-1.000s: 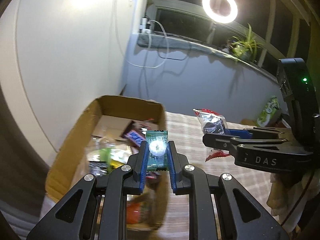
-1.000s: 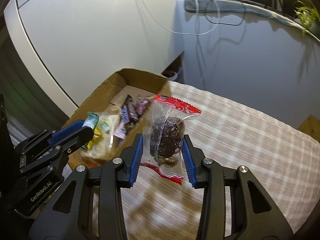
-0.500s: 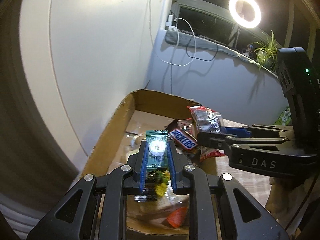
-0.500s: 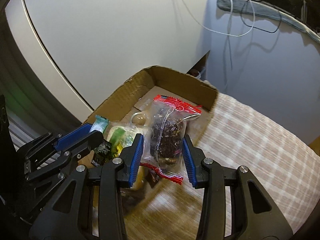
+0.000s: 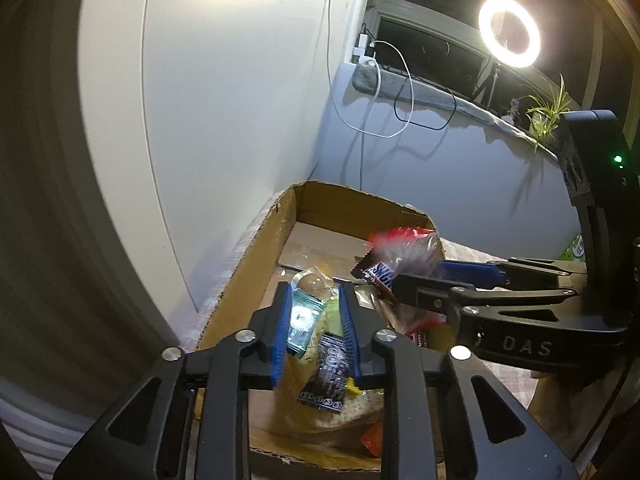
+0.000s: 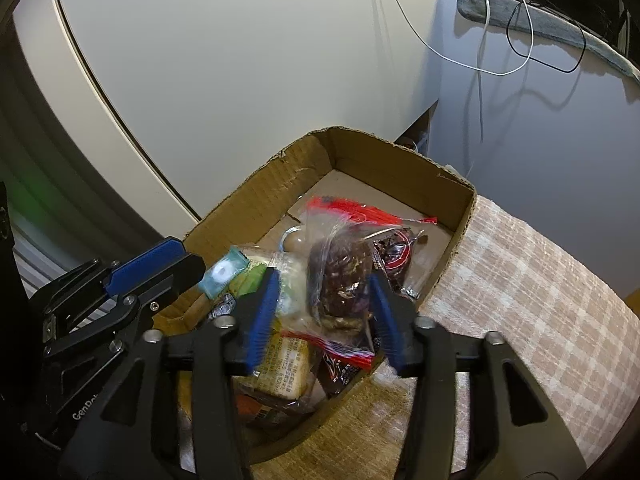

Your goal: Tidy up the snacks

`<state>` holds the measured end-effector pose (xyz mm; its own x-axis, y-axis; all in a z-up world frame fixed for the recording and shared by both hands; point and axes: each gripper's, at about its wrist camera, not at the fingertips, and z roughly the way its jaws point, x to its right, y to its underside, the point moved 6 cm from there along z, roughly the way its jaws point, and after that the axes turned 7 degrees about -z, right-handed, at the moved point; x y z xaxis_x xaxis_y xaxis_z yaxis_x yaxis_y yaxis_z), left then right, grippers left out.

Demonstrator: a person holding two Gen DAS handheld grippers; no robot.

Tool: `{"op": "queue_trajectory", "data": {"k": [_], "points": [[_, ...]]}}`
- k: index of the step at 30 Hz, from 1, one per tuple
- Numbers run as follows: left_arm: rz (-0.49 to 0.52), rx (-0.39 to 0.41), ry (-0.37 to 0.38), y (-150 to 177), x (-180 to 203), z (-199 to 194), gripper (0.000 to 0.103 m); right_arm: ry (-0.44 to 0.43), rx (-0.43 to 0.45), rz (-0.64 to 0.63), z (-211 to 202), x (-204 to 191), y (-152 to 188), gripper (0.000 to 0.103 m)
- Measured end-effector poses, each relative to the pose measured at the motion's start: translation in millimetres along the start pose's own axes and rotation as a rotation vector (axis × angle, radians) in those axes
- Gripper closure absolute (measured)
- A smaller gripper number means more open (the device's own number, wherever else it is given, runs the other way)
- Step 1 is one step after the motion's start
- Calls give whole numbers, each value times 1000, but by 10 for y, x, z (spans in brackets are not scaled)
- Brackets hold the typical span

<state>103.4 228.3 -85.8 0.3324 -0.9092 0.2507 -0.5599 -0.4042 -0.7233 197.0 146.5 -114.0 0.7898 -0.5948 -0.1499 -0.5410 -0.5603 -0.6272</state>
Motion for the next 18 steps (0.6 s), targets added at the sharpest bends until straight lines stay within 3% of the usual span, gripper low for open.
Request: {"op": "queue_trajectory", "data": {"k": [5,18], "points": [[0,9,-2,0,-5,-22,71,5,20,-5,-57,-11,-11,39],[16,56,-14,22,83,-294,64,45,93,-10,-475,-30,144,36]]}}
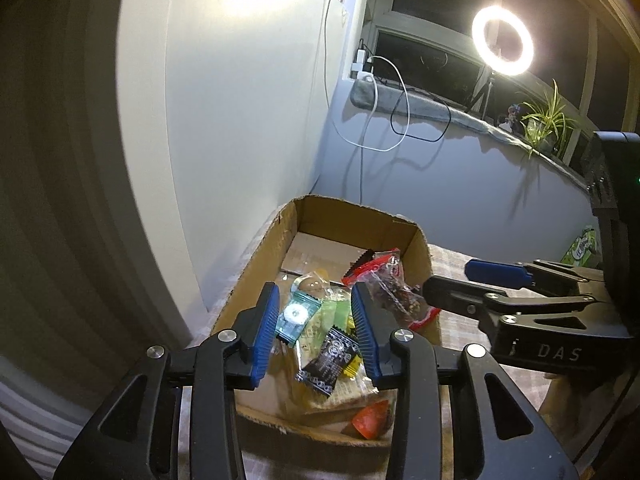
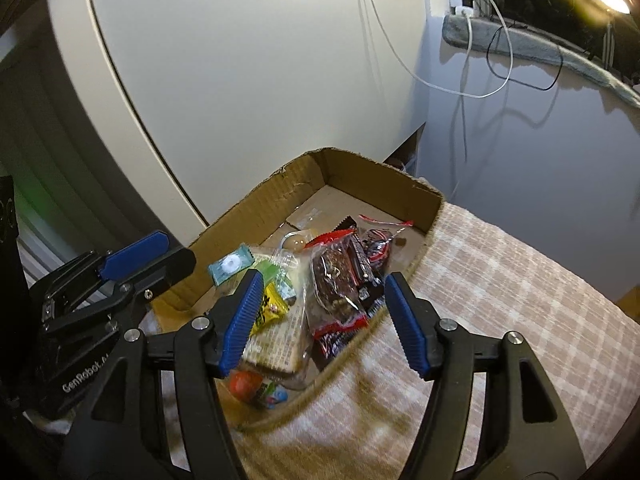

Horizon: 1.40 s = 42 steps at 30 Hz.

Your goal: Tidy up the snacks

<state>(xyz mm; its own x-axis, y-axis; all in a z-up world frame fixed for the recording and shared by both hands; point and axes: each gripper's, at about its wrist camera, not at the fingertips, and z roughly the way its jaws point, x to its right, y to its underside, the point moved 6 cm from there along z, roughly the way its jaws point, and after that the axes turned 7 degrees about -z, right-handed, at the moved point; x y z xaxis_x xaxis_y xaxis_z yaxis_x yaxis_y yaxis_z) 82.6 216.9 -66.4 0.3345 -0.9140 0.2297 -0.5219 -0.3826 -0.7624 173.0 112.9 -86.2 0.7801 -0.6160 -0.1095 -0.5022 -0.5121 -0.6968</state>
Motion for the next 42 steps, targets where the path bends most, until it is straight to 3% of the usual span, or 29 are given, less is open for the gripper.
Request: {"op": "queue_trajectory", "data": {"k": [3,8,13,25,42], "points": [[0,11,4,27,44,-95,53,19,32,-10,-158,-14,42,28],[16,21,4,111,133,-254,49,59,83,-32,-444,-35,157,23],[26,31,0,214,227,-411,36,109,136,-39,-745,-12,329,13],[33,33,-52,441,353,-588,30,195,122,-21,-993,96,810,12],[34,35,-44,538,484,-733,28,240,153,23,-1220,234,1000,12]]}}
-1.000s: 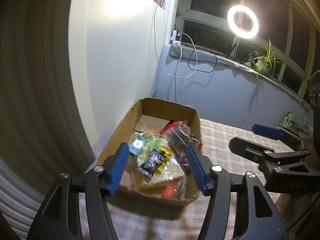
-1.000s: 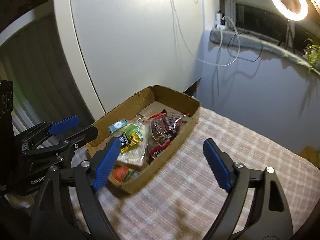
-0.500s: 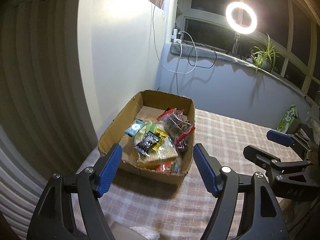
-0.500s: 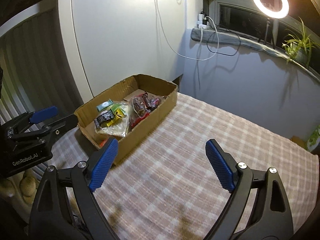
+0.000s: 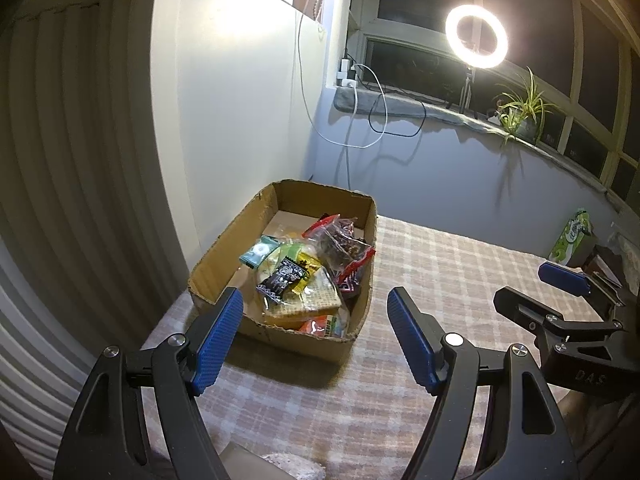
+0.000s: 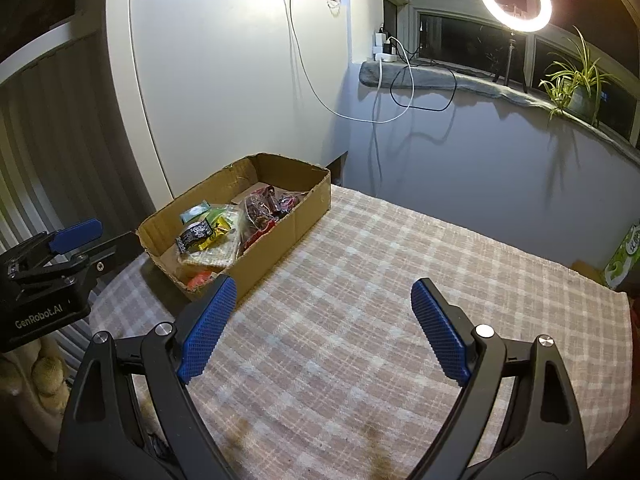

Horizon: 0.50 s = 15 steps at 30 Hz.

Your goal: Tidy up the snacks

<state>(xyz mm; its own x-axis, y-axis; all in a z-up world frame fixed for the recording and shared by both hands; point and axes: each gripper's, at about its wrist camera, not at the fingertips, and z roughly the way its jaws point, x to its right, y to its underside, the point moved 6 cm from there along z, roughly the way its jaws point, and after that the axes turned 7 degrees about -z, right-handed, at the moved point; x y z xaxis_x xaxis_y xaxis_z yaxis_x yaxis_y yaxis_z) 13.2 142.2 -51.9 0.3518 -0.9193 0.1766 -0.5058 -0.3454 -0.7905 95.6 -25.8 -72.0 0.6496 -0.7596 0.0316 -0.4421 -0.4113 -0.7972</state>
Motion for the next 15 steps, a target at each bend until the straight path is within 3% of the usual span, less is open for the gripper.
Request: {"op": "queue_trajectory", "data": {"k": [15], "points": [[1,-2,-4,18,14,-25,28,-11,-4,10,-12,6,41,12]]}}
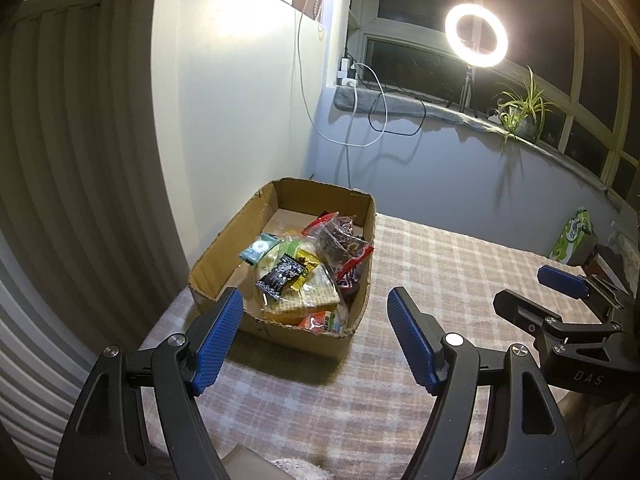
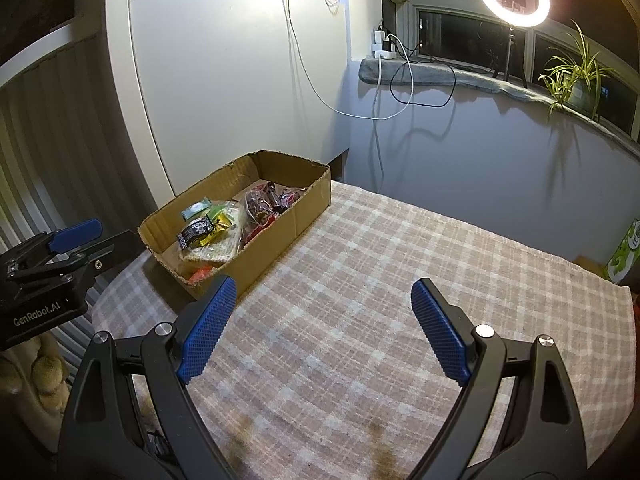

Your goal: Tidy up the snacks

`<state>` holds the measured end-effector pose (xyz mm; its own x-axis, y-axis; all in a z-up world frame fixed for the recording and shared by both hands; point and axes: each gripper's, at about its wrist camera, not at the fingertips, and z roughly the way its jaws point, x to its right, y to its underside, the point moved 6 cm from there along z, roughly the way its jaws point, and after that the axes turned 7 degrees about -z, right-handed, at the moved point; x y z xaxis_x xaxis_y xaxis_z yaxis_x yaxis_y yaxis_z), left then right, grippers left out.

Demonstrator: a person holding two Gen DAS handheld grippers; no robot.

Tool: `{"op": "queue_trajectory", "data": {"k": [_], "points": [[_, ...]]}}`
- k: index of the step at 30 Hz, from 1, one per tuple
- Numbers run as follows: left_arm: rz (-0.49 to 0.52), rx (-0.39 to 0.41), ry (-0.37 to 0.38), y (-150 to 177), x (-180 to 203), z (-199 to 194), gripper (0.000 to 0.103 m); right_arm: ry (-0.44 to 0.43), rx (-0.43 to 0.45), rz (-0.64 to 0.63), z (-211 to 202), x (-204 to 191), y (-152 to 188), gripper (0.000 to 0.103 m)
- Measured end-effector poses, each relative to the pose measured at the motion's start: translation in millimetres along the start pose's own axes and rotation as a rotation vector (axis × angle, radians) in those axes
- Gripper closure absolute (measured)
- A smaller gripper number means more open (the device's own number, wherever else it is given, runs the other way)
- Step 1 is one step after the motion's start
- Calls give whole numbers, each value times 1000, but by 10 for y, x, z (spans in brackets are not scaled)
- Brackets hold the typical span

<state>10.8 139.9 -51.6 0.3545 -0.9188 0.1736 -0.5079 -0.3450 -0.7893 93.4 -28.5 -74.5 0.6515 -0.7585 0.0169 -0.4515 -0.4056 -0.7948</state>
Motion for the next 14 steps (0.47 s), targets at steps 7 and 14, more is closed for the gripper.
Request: {"op": "queue_trajectory", "data": {"k": [7,14], "points": [[4,-6,0,17,14,13,28,7,-5,9,0,51,38,12],[11,-10,4,16,40,15,28,10,-5,20,-6,102,59,11]]}}
